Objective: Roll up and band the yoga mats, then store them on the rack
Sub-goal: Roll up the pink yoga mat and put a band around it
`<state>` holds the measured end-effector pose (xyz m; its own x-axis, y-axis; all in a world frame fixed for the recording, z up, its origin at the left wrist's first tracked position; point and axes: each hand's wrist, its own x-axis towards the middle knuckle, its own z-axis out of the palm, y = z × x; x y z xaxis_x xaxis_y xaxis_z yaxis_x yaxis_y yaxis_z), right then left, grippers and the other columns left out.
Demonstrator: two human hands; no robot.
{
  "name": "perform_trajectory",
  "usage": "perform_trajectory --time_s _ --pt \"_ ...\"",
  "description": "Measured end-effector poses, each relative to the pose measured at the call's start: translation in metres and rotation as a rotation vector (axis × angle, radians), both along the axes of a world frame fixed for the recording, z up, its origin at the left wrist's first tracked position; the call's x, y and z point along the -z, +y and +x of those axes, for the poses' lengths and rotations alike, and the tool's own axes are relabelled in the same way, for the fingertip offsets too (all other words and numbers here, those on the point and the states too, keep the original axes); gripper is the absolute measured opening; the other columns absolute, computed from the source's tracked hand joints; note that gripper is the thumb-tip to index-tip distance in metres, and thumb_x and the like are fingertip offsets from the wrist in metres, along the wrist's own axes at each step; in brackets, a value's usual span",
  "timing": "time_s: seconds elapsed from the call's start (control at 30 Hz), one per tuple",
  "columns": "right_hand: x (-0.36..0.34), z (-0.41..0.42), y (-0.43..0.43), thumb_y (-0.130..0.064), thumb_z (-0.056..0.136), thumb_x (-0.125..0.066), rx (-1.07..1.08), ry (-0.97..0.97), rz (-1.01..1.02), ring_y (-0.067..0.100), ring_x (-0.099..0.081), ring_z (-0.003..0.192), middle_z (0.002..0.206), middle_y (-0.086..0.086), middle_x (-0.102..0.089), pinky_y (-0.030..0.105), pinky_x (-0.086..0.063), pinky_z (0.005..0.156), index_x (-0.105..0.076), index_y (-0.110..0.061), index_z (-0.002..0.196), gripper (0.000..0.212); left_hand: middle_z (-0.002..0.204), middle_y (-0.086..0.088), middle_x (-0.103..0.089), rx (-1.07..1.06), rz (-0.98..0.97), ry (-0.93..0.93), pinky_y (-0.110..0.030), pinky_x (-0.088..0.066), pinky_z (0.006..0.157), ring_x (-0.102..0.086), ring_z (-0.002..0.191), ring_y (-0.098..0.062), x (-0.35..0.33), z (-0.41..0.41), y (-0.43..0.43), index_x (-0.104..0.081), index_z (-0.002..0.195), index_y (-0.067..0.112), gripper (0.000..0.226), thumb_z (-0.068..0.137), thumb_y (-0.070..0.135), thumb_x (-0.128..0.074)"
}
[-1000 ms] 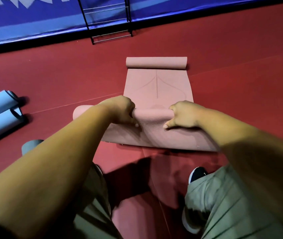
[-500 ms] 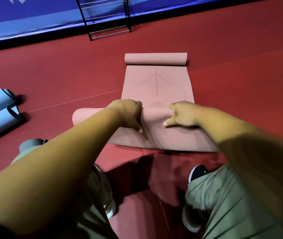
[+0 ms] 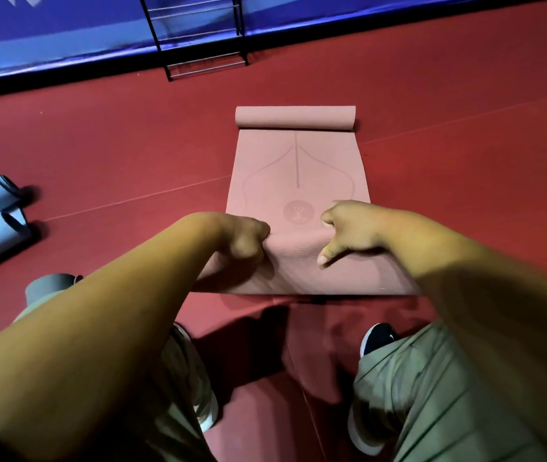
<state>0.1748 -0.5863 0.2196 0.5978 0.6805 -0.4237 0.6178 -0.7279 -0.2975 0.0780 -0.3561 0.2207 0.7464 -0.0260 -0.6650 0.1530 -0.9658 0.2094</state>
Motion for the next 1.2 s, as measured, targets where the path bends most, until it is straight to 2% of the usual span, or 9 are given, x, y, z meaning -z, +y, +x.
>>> perform_trajectory --time_s 0.1,0.2,0.33,0.47,0.6,0.73,0.83,1.0,1.2 --pt "0.002 0.004 0.001 -0.060 0.061 -0.097 -0.009 -0.049 0.034 0.022 -0.046 0.067 0.091 0.006 -0.050 0.036 -0.035 0.057 -0.043 -0.015 0.068 0.071 0.107 -0.004 -0.068 -0.004 -0.026 -0.004 -0.032 -0.052 0.083 -0.065 0.104 -0.026 0.000 0.003 0.000 -0.056 0.102 0.022 0.029 0.086 0.015 -0.077" --pt "-0.001 0.008 0.001 -0.063 0.059 -0.097 0.011 -0.062 -0.020 0.023 -0.037 0.060 0.069 0.008 -0.044 0.036 -0.031 0.055 -0.040 -0.012 0.064 0.076 0.099 0.005 -0.065 0.023 -0.007 -0.113 -0.030 -0.046 0.080 -0.063 0.101 -0.025 0.000 0.008 0.004 -0.060 0.102 0.024 0.034 0.082 0.030 -0.087" --pt "-0.005 0.013 -0.002 -0.061 0.061 -0.096 0.064 -0.089 -0.037 0.025 -0.051 0.062 0.061 0.004 -0.056 0.035 -0.045 0.058 -0.062 -0.009 0.071 0.063 0.107 0.006 -0.060 0.010 -0.034 -0.348 -0.031 -0.049 0.088 -0.057 0.099 -0.020 -0.002 0.013 0.009 -0.057 0.144 0.026 0.092 0.064 0.042 -0.100" --pt "-0.008 0.013 -0.003 -0.058 0.073 -0.092 0.056 -0.089 0.025 0.023 -0.062 0.092 0.109 0.006 -0.074 0.030 -0.049 0.076 -0.074 -0.015 0.121 0.067 0.095 0.005 -0.063 0.059 0.010 -0.478 -0.032 -0.041 0.071 -0.057 0.091 -0.022 -0.006 0.014 0.012 -0.069 0.112 0.023 0.048 0.074 0.035 -0.094" --pt "-0.004 0.014 -0.001 -0.052 0.090 -0.080 0.017 -0.092 0.014 0.027 -0.061 0.091 0.104 0.008 -0.071 0.030 -0.039 0.068 -0.071 -0.014 0.108 0.043 0.099 -0.003 -0.062 0.079 0.002 -0.405 -0.034 -0.036 0.072 -0.056 0.093 -0.029 -0.002 0.010 0.006 -0.053 0.097 0.017 0.024 0.093 0.023 -0.076" --pt "0.000 0.013 -0.003 -0.044 0.097 -0.074 0.019 -0.019 -0.004 0.025 -0.061 0.096 0.109 0.003 -0.070 0.030 -0.040 0.078 -0.067 -0.022 0.106 0.025 0.105 -0.005 -0.065 0.038 -0.051 -0.298 -0.033 -0.041 0.073 -0.060 0.092 -0.028 0.000 0.007 0.002 -0.053 0.104 0.017 0.041 0.087 0.040 -0.082" --pt "-0.002 0.012 -0.003 -0.045 0.094 -0.074 0.046 0.066 0.015 0.017 -0.057 0.103 0.125 0.000 -0.067 0.026 -0.039 0.084 -0.064 -0.022 0.134 0.047 0.100 0.001 -0.062 0.074 0.012 -0.281 -0.032 -0.041 0.074 -0.057 0.089 -0.025 0.001 0.006 -0.002 -0.053 0.107 0.019 0.070 0.067 0.058 -0.095" --pt "0.004 0.003 0.002 -0.056 0.070 -0.091 -0.048 0.034 -0.102 0.022 -0.057 0.103 0.124 -0.001 -0.063 0.030 -0.044 0.083 -0.051 -0.019 0.138 0.087 0.107 -0.002 -0.067 0.046 -0.017 -0.274 -0.029 -0.044 0.075 -0.060 0.095 -0.025 0.002 0.011 -0.005 -0.063 0.115 0.016 0.060 0.075 0.048 -0.093" --pt "0.010 0.002 0.004 -0.038 0.078 -0.081 -0.027 0.051 -0.154 0.027 -0.062 0.101 0.118 0.004 -0.064 0.032 -0.051 0.085 -0.055 -0.014 0.130 0.062 0.103 0.001 -0.063 0.095 -0.054 -0.179 -0.031 -0.045 0.076 -0.061 0.096 -0.025 0.001 0.013 -0.004 -0.058 0.092 0.029 0.038 0.078 0.042 -0.091"
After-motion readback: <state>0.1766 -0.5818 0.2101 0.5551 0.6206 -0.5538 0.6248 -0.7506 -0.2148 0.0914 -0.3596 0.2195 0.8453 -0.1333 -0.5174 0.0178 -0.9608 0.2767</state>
